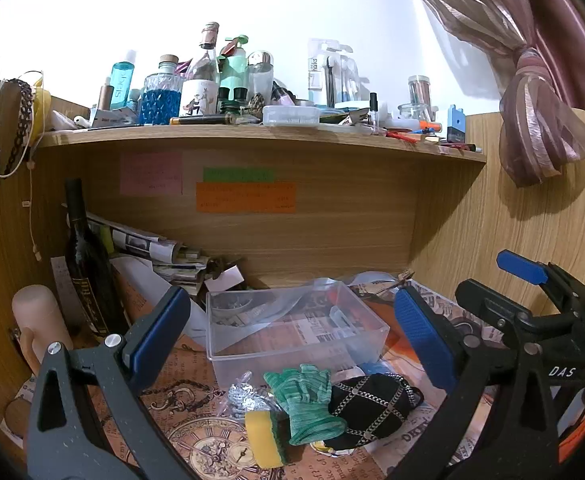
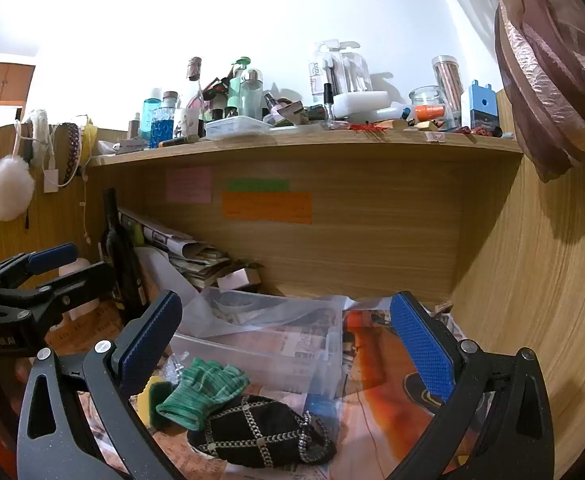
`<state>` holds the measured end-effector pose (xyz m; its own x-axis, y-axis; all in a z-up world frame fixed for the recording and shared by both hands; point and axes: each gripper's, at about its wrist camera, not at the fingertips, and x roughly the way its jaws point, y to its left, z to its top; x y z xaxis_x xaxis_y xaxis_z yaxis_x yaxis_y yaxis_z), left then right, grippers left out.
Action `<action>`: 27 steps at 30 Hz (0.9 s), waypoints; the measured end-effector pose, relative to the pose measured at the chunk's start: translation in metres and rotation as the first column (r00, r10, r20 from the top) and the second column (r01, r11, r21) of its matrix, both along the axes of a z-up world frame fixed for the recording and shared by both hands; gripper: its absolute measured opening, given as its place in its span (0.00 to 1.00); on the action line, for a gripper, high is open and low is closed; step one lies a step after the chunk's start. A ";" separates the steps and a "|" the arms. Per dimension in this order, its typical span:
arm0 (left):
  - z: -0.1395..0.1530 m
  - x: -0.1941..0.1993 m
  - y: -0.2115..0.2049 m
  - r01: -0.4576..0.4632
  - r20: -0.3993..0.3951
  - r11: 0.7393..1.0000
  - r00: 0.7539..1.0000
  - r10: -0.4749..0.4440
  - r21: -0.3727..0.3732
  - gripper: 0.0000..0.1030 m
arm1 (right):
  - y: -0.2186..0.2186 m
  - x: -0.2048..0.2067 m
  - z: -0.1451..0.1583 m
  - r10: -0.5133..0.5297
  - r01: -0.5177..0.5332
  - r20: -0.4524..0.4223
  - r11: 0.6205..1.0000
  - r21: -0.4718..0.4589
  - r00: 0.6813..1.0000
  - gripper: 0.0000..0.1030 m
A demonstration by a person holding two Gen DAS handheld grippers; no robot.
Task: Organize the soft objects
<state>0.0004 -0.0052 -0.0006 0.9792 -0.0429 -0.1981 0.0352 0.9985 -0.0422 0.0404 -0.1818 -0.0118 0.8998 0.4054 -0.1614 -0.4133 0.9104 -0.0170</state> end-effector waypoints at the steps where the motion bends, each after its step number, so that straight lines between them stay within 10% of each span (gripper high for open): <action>1: 0.000 0.000 0.000 -0.003 0.000 1.000 1.000 0.003 0.003 1.00 | 0.000 0.000 0.000 0.000 0.000 0.000 1.000 0.000 1.000 1.00; 27: 0.001 -0.001 0.002 -0.005 0.004 1.000 1.000 0.005 0.005 1.00 | 0.002 -0.001 0.000 0.006 -0.006 0.009 1.000 0.004 1.000 1.00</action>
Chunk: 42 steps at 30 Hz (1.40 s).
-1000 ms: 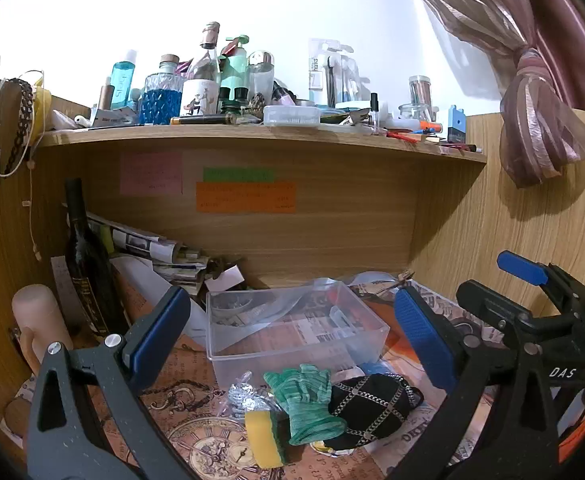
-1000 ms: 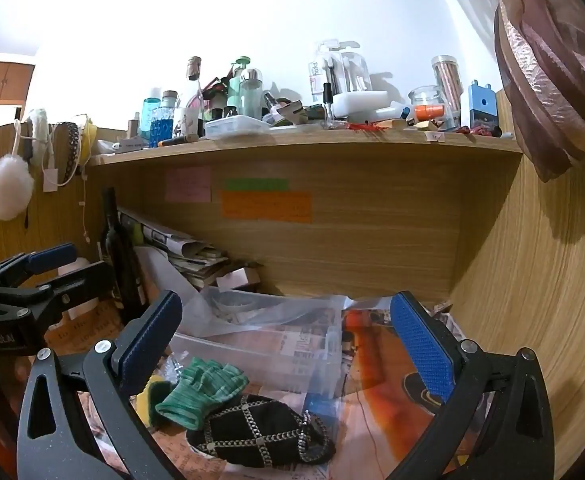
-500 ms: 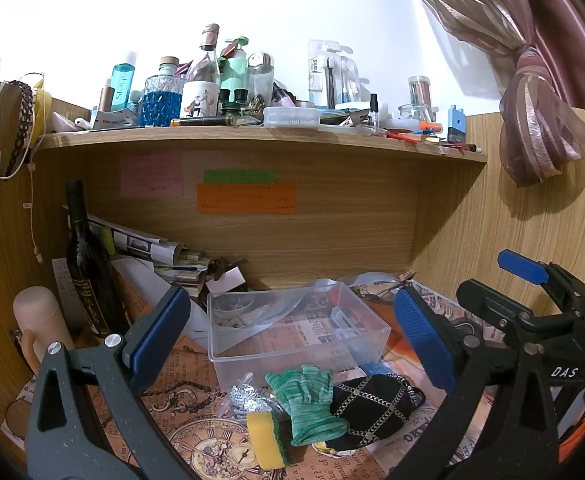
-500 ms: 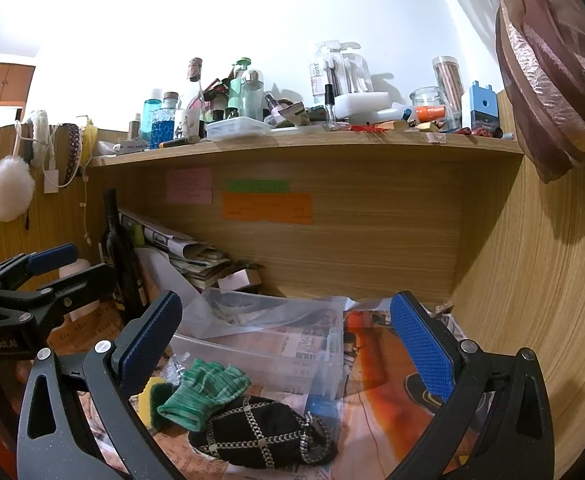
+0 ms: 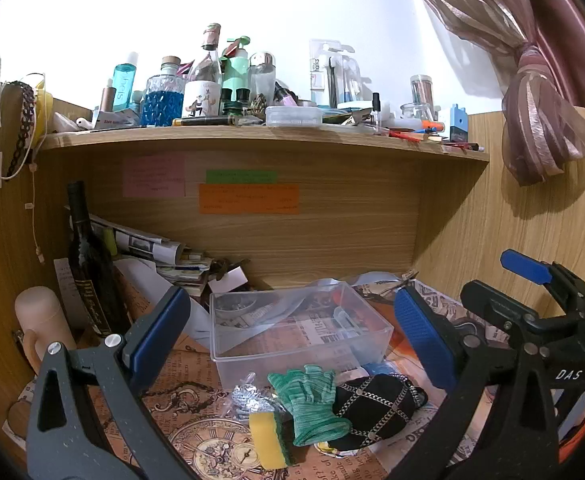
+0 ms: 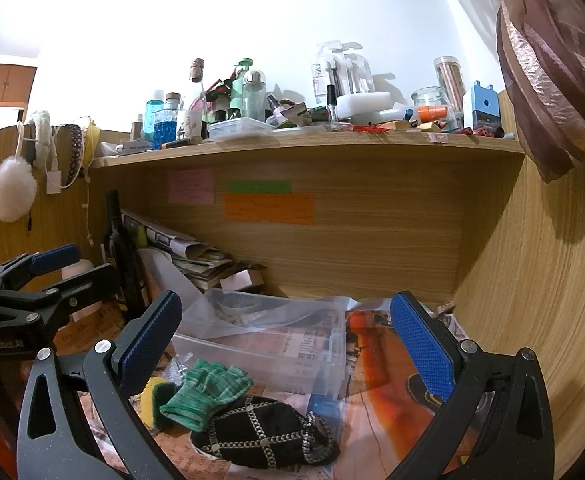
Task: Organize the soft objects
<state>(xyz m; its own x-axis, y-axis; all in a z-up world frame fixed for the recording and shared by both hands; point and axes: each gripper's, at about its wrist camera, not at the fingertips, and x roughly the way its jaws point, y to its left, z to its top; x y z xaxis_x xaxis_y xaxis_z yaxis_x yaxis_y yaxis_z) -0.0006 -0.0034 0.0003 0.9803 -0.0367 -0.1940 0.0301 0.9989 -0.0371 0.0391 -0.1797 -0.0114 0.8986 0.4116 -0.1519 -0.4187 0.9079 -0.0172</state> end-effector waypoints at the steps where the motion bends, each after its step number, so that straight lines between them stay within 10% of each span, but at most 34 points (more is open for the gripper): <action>1: 0.000 0.000 0.000 -0.001 0.000 1.000 1.000 0.001 0.000 1.00 | 0.001 0.000 0.000 0.000 0.000 0.000 1.000 0.000 1.000 1.00; 31: 0.000 0.003 0.004 -0.003 -0.012 1.000 1.000 0.003 -0.002 1.00 | 0.002 0.001 -0.003 0.002 -0.002 -0.011 1.000 0.003 1.000 1.00; 42: -0.034 0.029 0.013 -0.011 -0.134 1.000 0.991 0.008 -0.018 1.00 | -0.005 0.017 -0.022 -0.029 0.027 -0.063 0.999 -0.026 0.998 1.00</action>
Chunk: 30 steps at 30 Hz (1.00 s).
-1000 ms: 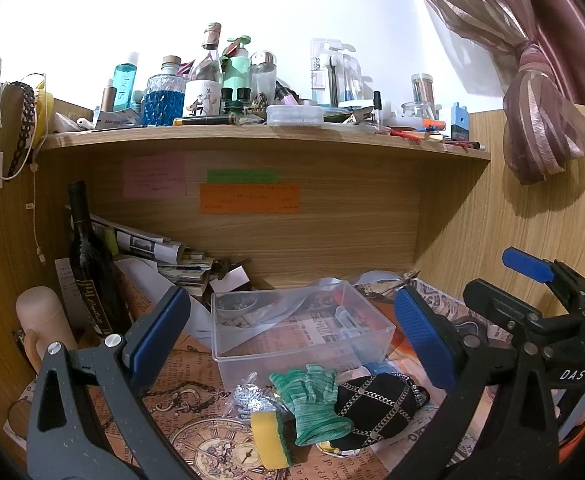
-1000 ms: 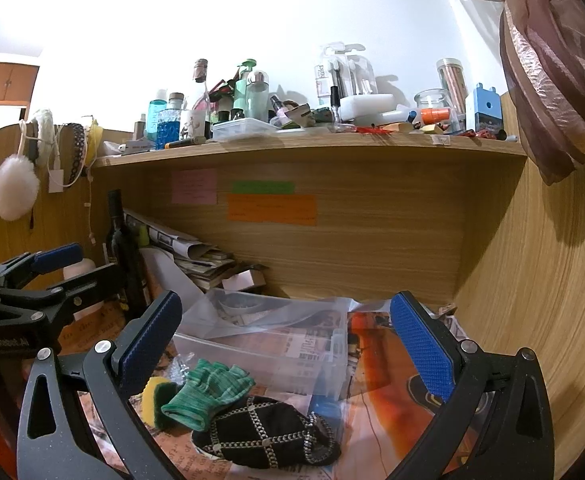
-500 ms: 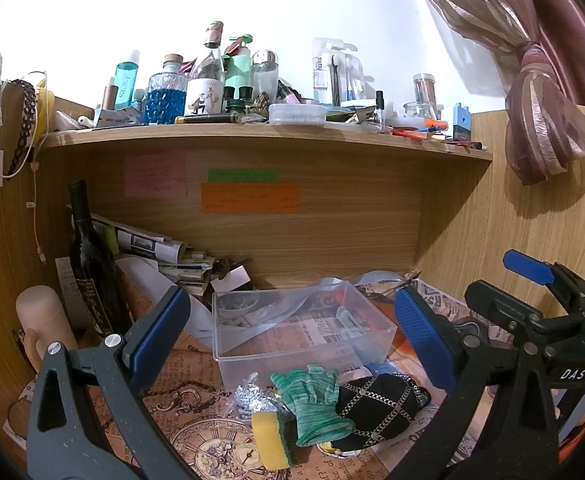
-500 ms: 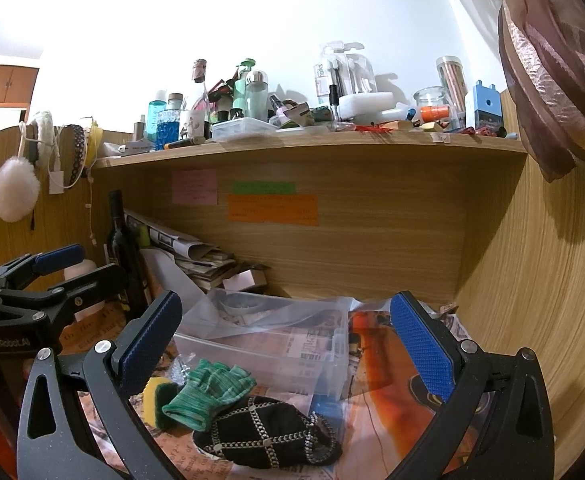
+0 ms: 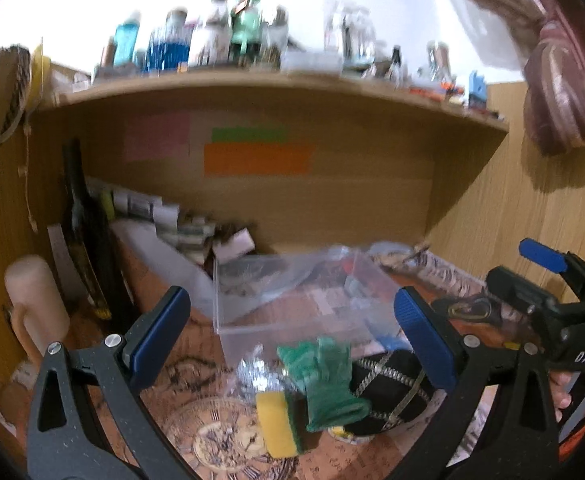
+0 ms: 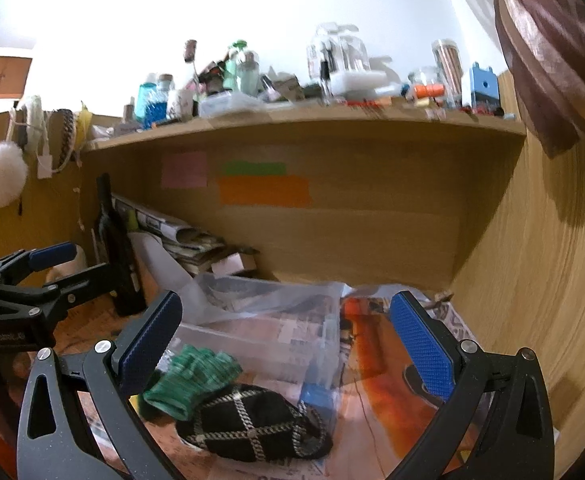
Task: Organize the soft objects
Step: 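Grasp the yellow-green sponge with the left tool while the right tool grasps the black knit cap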
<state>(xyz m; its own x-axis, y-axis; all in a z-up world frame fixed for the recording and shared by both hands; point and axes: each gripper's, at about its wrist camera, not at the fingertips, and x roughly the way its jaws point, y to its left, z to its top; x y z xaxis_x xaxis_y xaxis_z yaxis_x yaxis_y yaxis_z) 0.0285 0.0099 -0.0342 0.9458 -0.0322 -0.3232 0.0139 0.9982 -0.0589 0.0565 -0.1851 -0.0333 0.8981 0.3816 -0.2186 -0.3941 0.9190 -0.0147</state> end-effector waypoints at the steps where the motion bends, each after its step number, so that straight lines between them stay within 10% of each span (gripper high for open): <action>1: -0.005 0.003 0.002 0.005 -0.021 1.000 1.000 -0.005 -0.009 1.00 | -0.003 0.003 -0.004 -0.004 0.004 -0.016 1.000 -0.002 1.000 1.00; 9: -0.051 0.019 0.009 -0.004 -0.180 0.999 0.984 -0.003 -0.035 0.98 | -0.017 0.024 -0.036 -0.041 0.037 -0.153 0.999 -0.028 0.987 1.00; 12: -0.065 0.022 0.009 -0.017 -0.232 1.000 0.973 0.013 -0.015 0.82 | -0.021 0.028 -0.049 -0.051 0.043 -0.200 0.998 -0.042 0.979 0.97; 30: -0.102 0.030 0.025 -0.032 -0.362 0.995 0.932 -0.003 -0.090 0.29 | -0.020 0.057 -0.097 0.037 -0.058 -0.448 0.998 -0.031 0.893 0.37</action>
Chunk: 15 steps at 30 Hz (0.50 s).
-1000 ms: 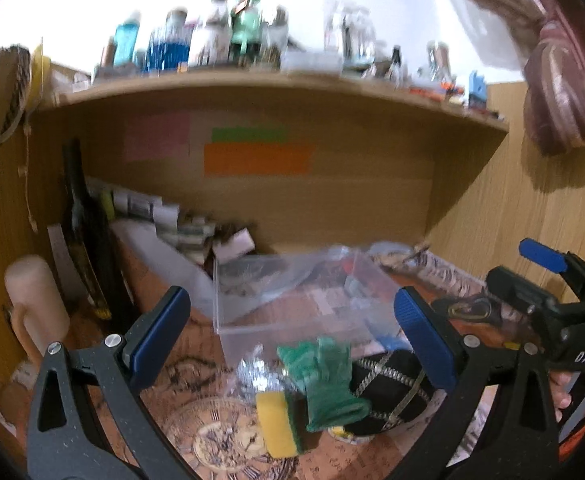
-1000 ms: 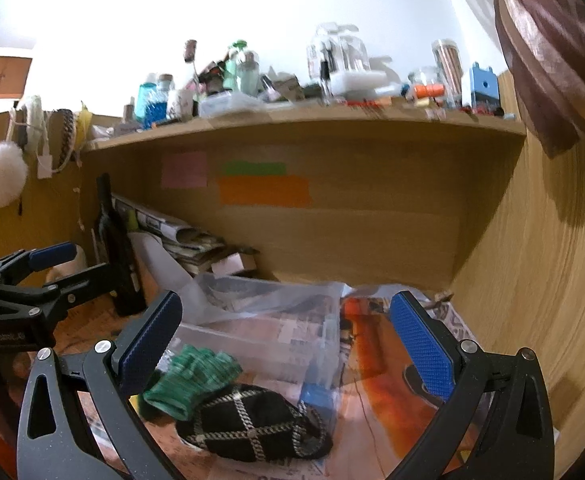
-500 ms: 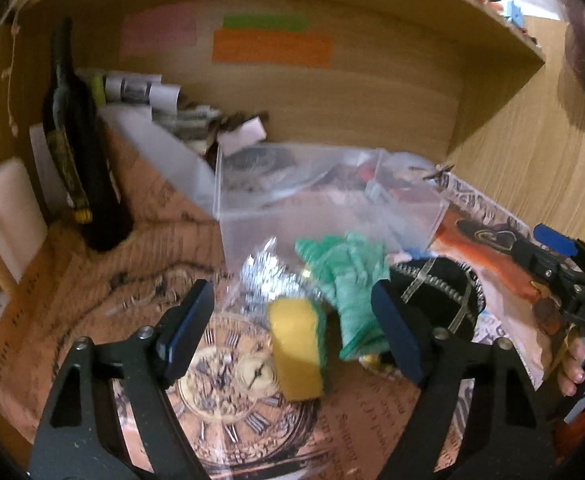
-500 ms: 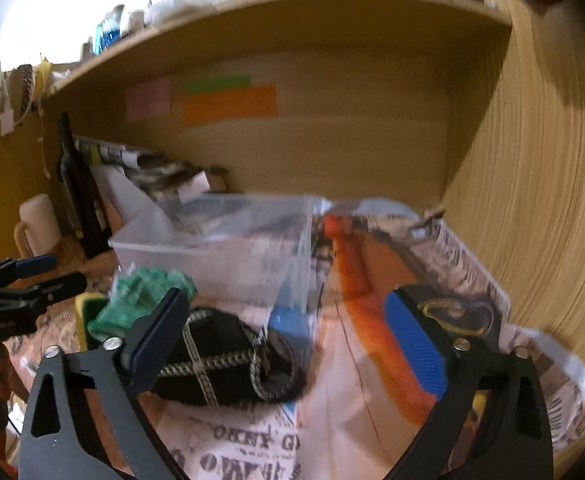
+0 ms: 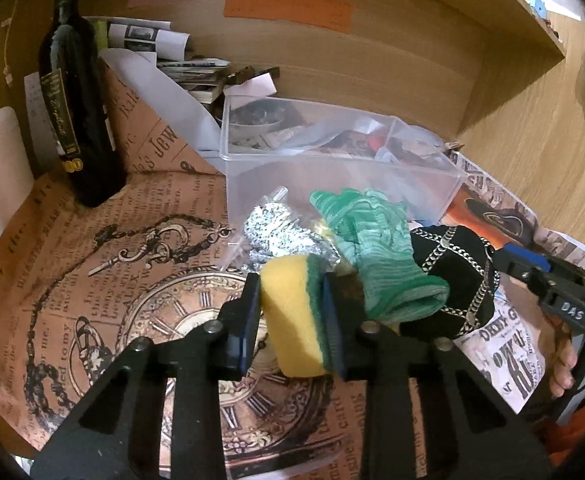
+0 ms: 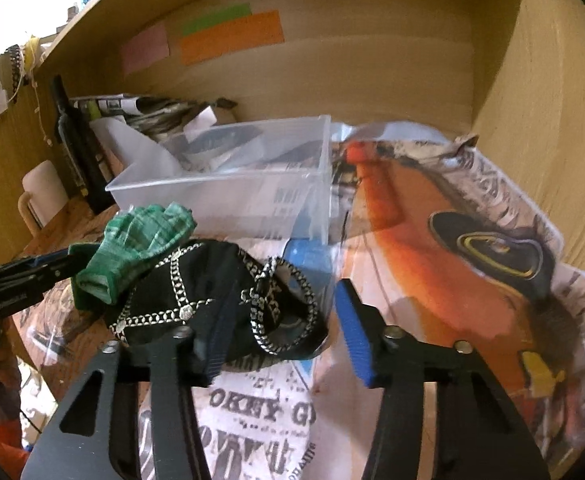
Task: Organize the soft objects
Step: 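Grasp the yellow-green sponge with the left tool while the right tool grasps the black knit cap, then carry the sponge into the clear plastic box and open the left tool while the right holds the cap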
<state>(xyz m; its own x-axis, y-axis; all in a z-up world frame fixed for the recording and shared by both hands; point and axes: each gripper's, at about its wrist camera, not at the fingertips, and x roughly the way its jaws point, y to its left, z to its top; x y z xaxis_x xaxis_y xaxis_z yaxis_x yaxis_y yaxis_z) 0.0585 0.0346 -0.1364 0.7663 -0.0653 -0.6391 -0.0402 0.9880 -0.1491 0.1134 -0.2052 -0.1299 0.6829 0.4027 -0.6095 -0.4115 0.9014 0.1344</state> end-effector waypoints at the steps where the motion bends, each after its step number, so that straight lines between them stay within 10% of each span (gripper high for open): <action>1: 0.001 0.000 -0.001 0.000 0.006 1.000 1.000 0.000 0.007 0.29 | 0.001 0.001 -0.002 0.009 -0.009 -0.009 1.000 0.001 1.000 0.32; 6: 0.006 -0.003 -0.002 -0.002 0.028 1.000 1.000 0.002 0.016 0.28 | 0.004 0.003 -0.005 0.050 -0.050 -0.018 0.999 0.013 0.999 0.10; 15: 0.033 -0.012 0.007 -0.033 0.106 0.999 0.994 0.029 0.028 0.28 | 0.001 0.002 0.003 0.039 -0.039 0.026 0.999 0.014 0.999 0.06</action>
